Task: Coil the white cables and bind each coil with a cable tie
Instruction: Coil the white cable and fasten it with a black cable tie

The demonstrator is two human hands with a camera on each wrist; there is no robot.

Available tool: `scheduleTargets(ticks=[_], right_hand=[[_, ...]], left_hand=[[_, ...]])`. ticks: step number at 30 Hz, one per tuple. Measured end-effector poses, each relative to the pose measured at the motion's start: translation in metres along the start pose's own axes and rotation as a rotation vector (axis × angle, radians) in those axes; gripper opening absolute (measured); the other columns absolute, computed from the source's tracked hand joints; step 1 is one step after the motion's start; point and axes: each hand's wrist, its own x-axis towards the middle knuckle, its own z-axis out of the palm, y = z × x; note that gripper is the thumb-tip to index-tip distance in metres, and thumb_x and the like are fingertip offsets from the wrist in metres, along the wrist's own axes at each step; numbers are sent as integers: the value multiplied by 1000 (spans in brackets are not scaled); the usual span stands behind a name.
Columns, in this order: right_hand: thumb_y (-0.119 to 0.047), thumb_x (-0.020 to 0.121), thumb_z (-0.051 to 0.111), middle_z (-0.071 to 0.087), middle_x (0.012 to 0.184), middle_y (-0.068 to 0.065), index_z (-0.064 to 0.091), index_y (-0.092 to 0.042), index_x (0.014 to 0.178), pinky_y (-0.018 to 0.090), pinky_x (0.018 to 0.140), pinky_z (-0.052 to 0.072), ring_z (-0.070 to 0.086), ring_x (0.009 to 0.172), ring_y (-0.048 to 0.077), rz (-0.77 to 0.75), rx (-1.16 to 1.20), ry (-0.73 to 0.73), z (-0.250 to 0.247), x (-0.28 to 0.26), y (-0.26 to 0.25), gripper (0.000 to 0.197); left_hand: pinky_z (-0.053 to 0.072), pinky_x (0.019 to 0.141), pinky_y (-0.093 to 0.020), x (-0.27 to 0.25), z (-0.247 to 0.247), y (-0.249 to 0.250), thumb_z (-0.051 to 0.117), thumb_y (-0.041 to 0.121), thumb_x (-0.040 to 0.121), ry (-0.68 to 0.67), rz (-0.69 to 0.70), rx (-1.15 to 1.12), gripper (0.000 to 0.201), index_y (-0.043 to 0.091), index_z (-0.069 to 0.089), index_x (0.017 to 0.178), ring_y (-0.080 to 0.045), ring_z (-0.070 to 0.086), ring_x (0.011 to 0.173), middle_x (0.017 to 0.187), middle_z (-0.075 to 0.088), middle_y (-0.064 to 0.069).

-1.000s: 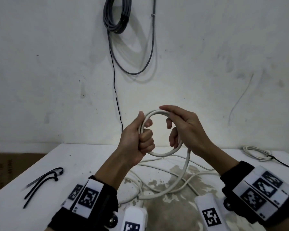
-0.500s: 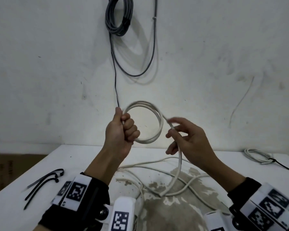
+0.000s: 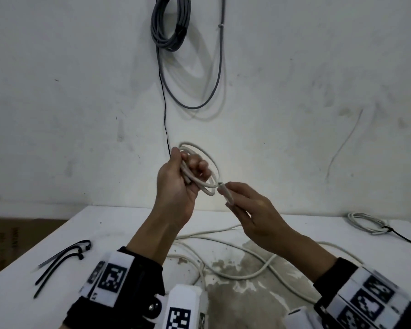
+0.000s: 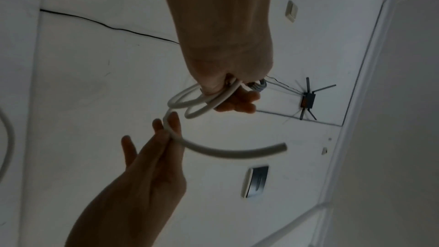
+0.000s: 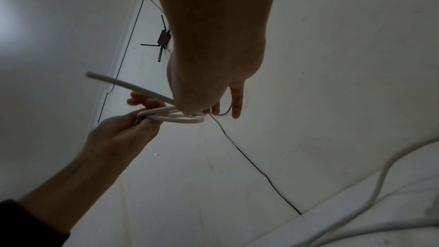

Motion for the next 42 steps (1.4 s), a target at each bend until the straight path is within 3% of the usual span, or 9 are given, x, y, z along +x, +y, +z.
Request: scheduleTargets(ticks=[5,10,14,16,20,23,30,34,42], right_hand=[[-20,96,39,60,116,7,60,-4,113,45,73,50,58,94,27,139,-195,-92,13,11,-13,31],[-2,91,44,63,98,13,61,-1,104,39,63,46,54,76,24,174,-108,-153,20,10,-30,21],[-16,83,66,74,79,-4,75,-12,88,28,78,55,68,76,5,431,127,-248,-7,9,-22,11],[-13,79,67,72,74,1,73,-13,78,40,74,58,69,72,15,582,215,-114,-21,10,-11,6],[-49,91,46,65,97,0,59,-18,102,47,87,53,65,92,20,799,382,55,-23,13,-13,36],[-48,97,28,61,65,10,58,-4,96,35,53,56,65,56,27,849,791,82,-14,14,-35,53],[-38,100,31,29,41,0,48,-6,75,22,31,35,31,25,14,850,744,470,0,18,-44,44],[-38,100,32,27,47,3,47,-6,74,20,32,35,27,28,13,874,773,472,-2,19,-44,44],[-33,99,37,37,45,11,55,4,77,36,43,51,47,29,19,686,596,343,-8,5,-40,46]], left_hand=[[49,87,-30,-17,4,-28,19,29,103,-99,184,532,48,0,58,100,-14,69,95,87,76,0],[37,43,-24,-23,8,-40,24,22,103,-3,227,534,38,10,38,70,-12,41,38,44,43,5],[16,37,-15,-17,-10,-26,27,31,100,14,-102,296,38,15,38,68,-5,17,27,34,23,7],[18,34,-17,-9,-32,-18,30,33,97,-134,-372,68,40,14,48,68,-6,18,24,33,22,6],[27,47,-27,-14,-51,-17,30,27,101,-467,-616,-261,36,0,52,90,-10,23,33,46,29,-2],[26,48,-27,-19,-46,-23,31,26,101,-537,-664,-323,34,1,50,90,-8,21,33,47,29,-2],[27,47,-25,-15,-40,-28,37,29,90,-482,-599,-466,41,-8,51,103,-12,36,43,58,35,-1],[31,42,-21,-15,-36,-29,41,21,93,-507,-546,-431,34,-7,56,103,-6,30,38,54,33,3],[20,32,-14,-16,-26,-24,32,35,98,-145,-362,234,40,11,46,70,0,20,26,39,26,10]])
